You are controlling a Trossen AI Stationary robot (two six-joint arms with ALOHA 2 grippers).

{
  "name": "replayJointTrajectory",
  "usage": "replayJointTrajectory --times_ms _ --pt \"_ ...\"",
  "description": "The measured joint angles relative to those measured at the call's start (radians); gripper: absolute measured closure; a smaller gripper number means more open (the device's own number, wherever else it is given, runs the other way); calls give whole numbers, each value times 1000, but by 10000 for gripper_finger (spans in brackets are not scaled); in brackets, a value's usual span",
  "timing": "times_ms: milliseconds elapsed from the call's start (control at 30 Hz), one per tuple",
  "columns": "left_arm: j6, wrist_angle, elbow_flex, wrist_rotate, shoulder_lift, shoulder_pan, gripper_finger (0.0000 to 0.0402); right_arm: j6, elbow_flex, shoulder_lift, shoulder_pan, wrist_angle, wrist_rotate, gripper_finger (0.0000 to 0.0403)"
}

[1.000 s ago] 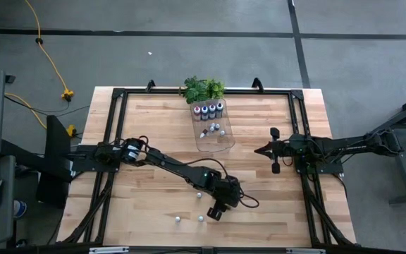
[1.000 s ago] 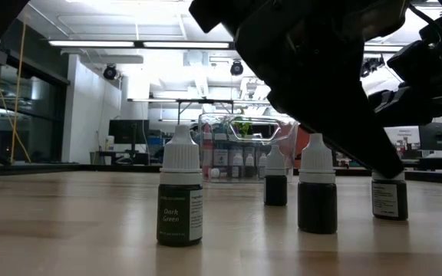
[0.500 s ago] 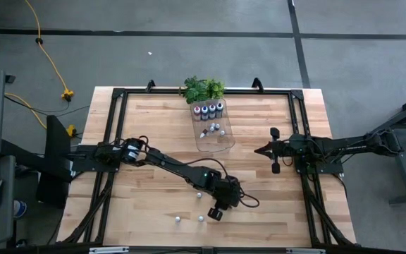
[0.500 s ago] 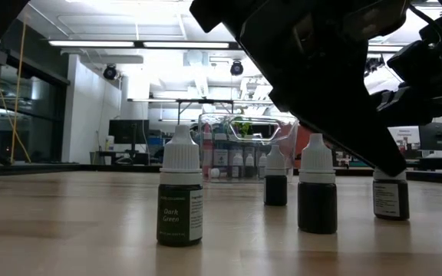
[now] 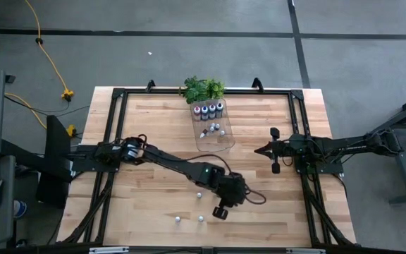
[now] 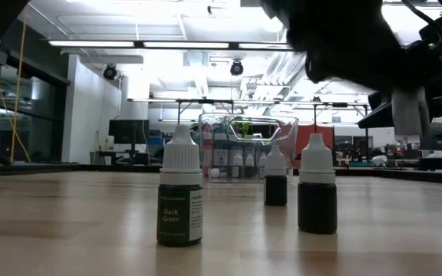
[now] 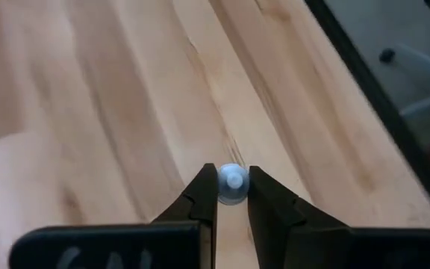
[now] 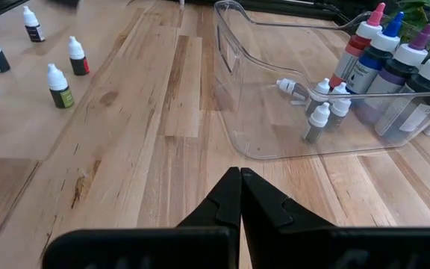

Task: Pick & Place food coloring
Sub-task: Put the top small violet food coloring bottle into the transparent bin

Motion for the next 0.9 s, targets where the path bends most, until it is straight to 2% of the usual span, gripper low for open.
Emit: replayJointTrajectory --times_ms 367,700,900 --pt "-279 -338 301 -91 -5 81 361 0 0 0 0 0 0 402" --pt "-357 -537 306 -261 -126 185 361 0 0 0 0 0 0 402" --pt "-388 -639 306 -347 -146 248 361 0 0 0 0 1 0 402"
